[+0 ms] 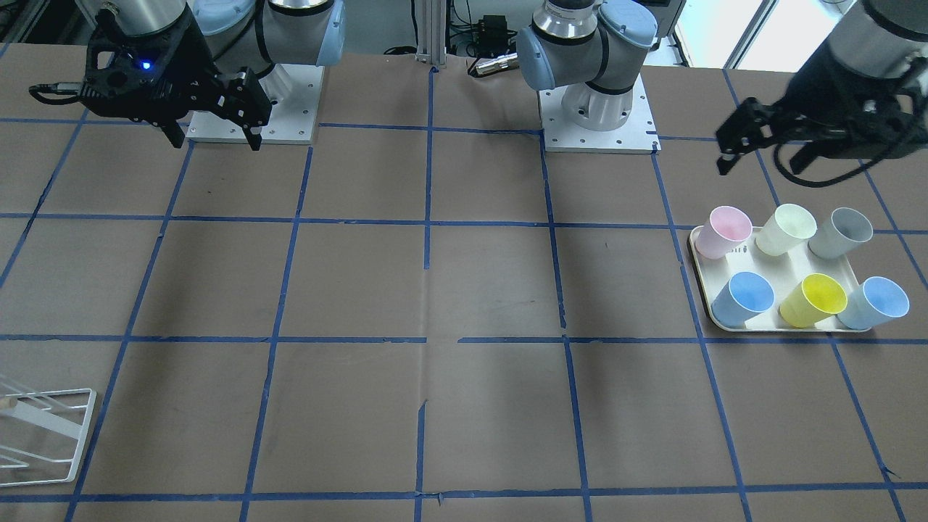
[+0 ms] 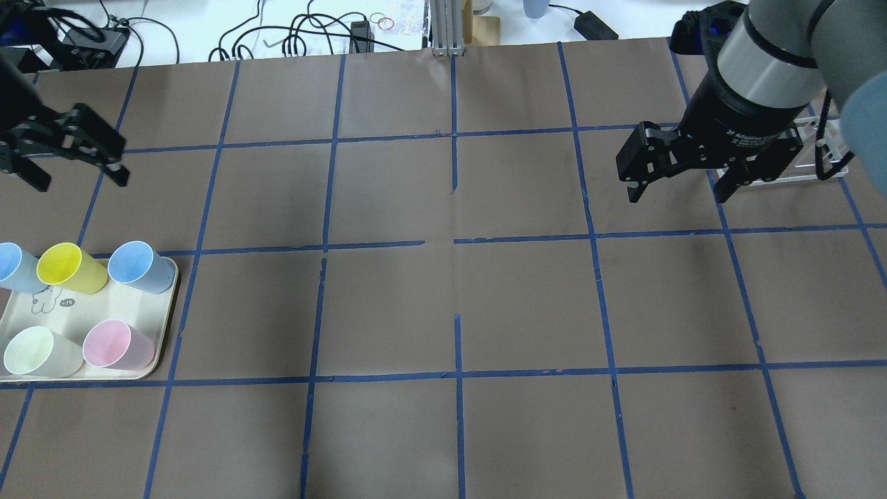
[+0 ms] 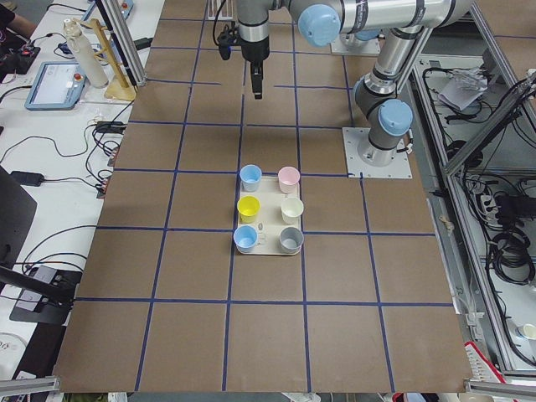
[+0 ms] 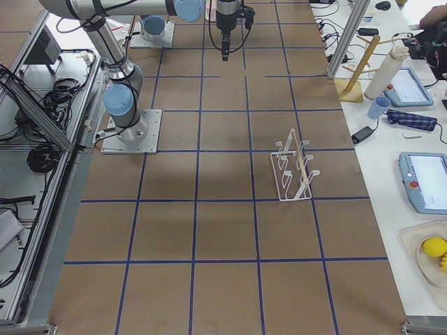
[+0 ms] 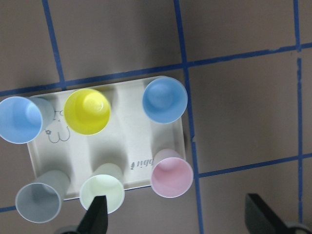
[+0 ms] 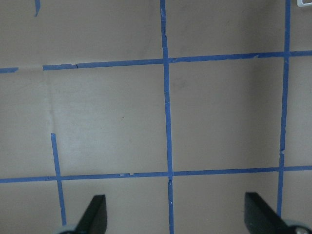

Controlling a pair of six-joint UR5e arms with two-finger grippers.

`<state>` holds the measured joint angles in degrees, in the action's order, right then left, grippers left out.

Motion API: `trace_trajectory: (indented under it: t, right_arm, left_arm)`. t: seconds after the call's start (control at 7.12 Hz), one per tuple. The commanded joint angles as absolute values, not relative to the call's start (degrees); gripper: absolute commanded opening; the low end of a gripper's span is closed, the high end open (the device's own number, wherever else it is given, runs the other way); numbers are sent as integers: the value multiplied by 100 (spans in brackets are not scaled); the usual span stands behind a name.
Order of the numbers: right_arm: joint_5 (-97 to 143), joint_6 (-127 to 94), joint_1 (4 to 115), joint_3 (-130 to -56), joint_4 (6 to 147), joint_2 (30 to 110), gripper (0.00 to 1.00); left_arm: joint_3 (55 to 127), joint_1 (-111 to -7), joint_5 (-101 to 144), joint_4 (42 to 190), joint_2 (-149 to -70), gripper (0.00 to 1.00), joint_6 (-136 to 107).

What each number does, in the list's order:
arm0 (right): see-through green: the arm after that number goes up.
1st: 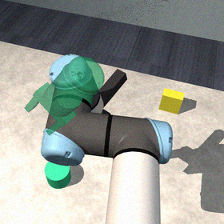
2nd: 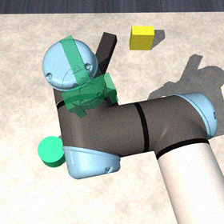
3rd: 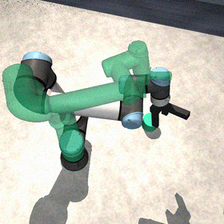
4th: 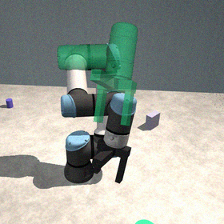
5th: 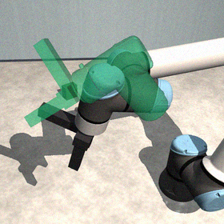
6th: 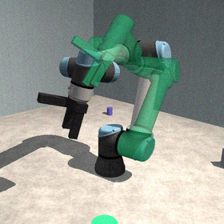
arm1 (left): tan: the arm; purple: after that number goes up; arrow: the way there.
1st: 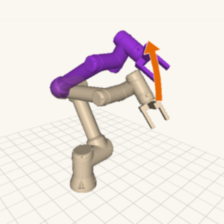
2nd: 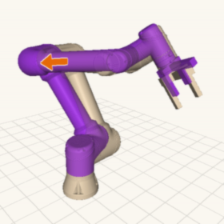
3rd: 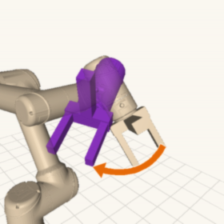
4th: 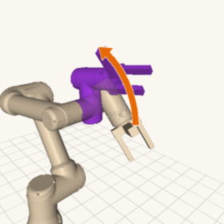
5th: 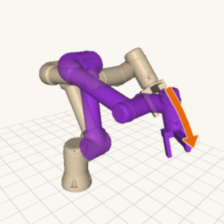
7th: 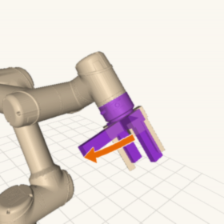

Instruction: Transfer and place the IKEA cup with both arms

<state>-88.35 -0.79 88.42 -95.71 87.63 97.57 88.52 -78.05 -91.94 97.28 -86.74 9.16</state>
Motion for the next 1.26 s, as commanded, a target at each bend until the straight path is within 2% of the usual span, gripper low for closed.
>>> trace_trajectory:
  t: [0.0,0.14,0.28,0.7,1.12]
  right_arm:
    - [-8859,-70,8833,-9571,8771,9747,100]
    - [-8877,-70,8842,-9571,8771,9747,100]
    - [-8851,-79,8842,-9580,8763,9756,100]
    - [-8816,-79,8842,-9571,8771,9756,100]
    - [-8815,-79,8842,-9562,8780,9756,100]
  left_arm:
    - [9261,-9407,-9220,9451,-8552,100,-244]
    - [9533,-9552,-9211,8517,-8543,100,-290]
    - [9406,-9432,-9167,8369,-8569,100,-194]
    - [8502,-8737,-8710,9148,-8919,100,9]
    - [8534,-8789,-8962,9246,-8964,100,-70]
